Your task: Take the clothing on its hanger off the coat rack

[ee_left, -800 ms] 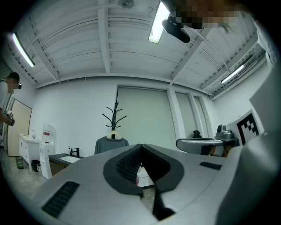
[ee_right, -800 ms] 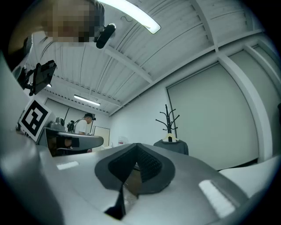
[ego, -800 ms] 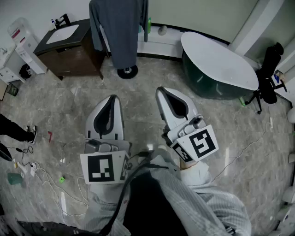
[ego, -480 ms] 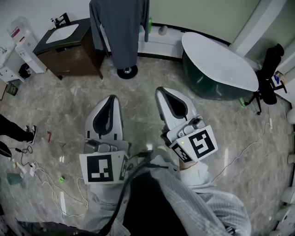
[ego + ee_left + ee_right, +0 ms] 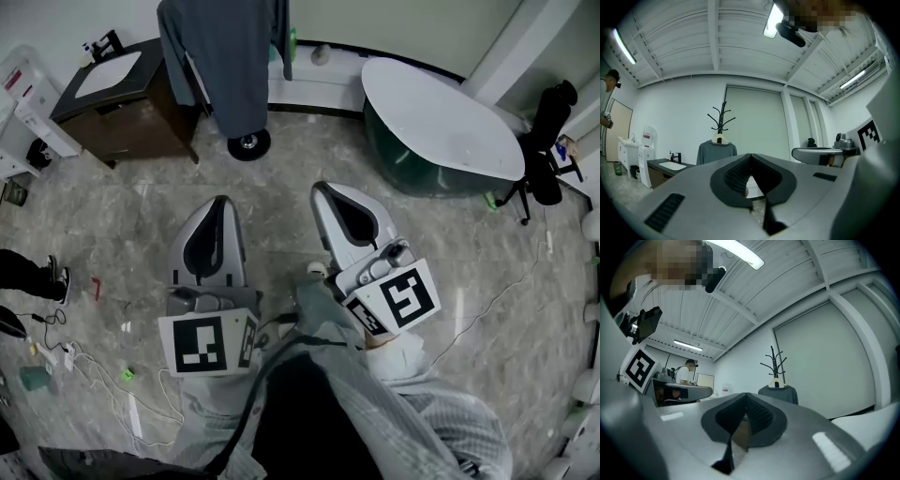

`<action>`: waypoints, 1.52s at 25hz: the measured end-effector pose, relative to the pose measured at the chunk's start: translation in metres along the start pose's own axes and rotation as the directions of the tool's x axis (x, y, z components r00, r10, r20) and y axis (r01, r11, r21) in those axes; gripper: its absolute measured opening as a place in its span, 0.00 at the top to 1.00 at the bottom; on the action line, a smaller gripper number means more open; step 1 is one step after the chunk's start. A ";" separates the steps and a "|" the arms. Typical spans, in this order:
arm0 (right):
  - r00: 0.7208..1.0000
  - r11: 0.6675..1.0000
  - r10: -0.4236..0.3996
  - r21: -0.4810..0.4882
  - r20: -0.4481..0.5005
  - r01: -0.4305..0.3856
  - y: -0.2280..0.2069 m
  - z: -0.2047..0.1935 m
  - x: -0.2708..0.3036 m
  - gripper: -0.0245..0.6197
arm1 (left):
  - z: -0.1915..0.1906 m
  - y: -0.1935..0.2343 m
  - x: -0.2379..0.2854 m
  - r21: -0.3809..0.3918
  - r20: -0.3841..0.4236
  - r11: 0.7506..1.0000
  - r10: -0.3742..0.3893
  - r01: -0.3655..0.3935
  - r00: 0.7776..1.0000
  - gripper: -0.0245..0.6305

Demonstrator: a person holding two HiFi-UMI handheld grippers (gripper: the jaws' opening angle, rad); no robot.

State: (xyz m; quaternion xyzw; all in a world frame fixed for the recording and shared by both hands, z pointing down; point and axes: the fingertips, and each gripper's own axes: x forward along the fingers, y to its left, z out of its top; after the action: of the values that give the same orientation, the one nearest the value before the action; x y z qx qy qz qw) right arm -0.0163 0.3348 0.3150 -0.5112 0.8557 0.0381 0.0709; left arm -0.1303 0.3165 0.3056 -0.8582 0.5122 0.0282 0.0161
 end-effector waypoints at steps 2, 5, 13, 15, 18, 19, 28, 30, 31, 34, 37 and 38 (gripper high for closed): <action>1.000 1.000 -0.004 0.000 -0.002 0.004 -0.025 -0.002 0.015 0.96 | -0.004 0.000 0.031 -0.002 -0.006 1.000 -0.003 0.003 1.000 0.96; 1.000 1.000 0.008 -0.007 0.006 -0.008 -0.067 0.000 0.046 0.96 | 0.000 0.002 0.083 0.008 0.003 1.000 0.003 -0.003 1.000 0.96; 0.994 0.994 0.103 -0.043 0.027 -0.102 -0.177 0.023 0.146 0.96 | 0.037 0.012 0.224 0.034 0.073 0.996 0.082 -0.085 0.994 0.96; 0.992 0.992 0.121 -0.043 0.033 -0.120 -0.199 0.027 0.165 0.96 | 0.041 0.013 0.250 0.036 0.081 0.994 0.098 -0.101 0.992 0.96; 0.989 0.990 0.140 -0.026 0.041 -0.139 -0.225 0.028 0.192 0.96 | 0.043 0.016 0.284 0.046 0.078 0.992 0.111 -0.114 0.991 0.96; 0.988 0.989 0.147 -0.021 0.042 -0.146 -0.231 0.027 0.201 0.96 | 0.043 0.019 0.293 0.049 0.075 0.992 0.116 -0.120 0.990 0.96; 0.983 0.984 0.181 -0.012 0.036 -0.180 -0.267 0.003 0.283 0.96 | 0.028 0.073 0.368 0.070 0.056 0.981 0.175 -0.179 0.983 0.96; 0.984 0.984 0.176 -0.014 0.039 -0.176 -0.276 -0.004 0.307 0.96 | 0.024 0.091 0.388 0.075 0.061 0.981 0.175 -0.179 0.983 0.96; 0.984 0.985 0.173 -0.017 0.043 -0.173 -0.280 -0.006 0.322 0.96 | 0.023 0.102 0.399 0.078 0.062 0.981 0.172 -0.177 0.983 0.96; 0.985 0.987 0.160 -0.031 0.059 -0.158 -0.291 -0.011 0.370 0.96 | 0.026 0.141 0.434 0.090 0.082 0.980 0.170 -0.177 0.982 0.96; 0.987 0.990 0.138 -0.046 0.078 -0.135 -0.302 -0.010 0.424 0.96 | 0.033 0.182 0.472 0.108 0.099 0.979 0.160 -0.170 0.982 0.96; 0.988 0.991 0.130 -0.051 0.085 -0.126 -0.305 -0.010 0.443 0.96 | 0.034 0.195 0.484 0.116 0.098 0.979 0.154 -0.165 0.983 0.96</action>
State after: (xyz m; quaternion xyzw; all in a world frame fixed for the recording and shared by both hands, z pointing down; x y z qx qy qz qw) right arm 0.0441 -0.1961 0.2559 -0.4546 0.8816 0.0845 0.0946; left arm -0.0741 -0.1991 0.2407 -0.8097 0.5789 0.0354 0.0897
